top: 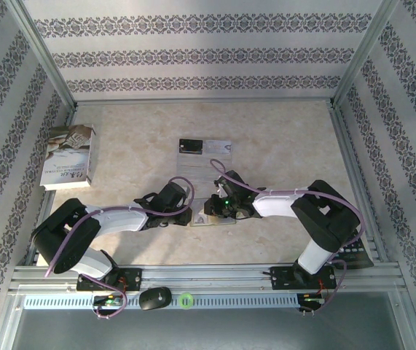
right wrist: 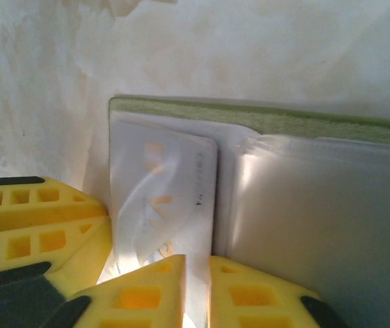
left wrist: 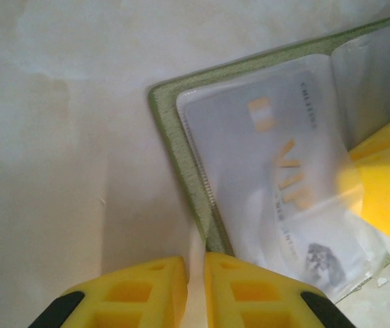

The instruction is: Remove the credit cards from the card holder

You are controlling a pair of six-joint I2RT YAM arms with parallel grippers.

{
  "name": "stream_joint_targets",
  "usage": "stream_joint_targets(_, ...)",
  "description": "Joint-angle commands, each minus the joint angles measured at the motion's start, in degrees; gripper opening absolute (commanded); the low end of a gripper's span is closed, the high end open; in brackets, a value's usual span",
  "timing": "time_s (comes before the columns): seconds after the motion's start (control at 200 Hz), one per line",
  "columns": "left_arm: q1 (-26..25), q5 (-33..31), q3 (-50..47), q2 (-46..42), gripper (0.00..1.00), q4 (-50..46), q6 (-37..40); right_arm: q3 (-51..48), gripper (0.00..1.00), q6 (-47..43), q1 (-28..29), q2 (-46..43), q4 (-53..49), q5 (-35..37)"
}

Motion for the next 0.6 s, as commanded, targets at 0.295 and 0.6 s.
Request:
stream_joint_targets(0.295,-0.62,2.79,-1.15,2.75,0.19,2.35,-0.45,-1.87,0.0,-1.86,1.28,-0.79,0.31,5.17)
stream_joint_targets(0.6,0.18,2.95,-2.07,2.26,0.19,2.73,-0.28,-1.79,0.0,-7.48,1.51,-9.06,-13.94,16.0)
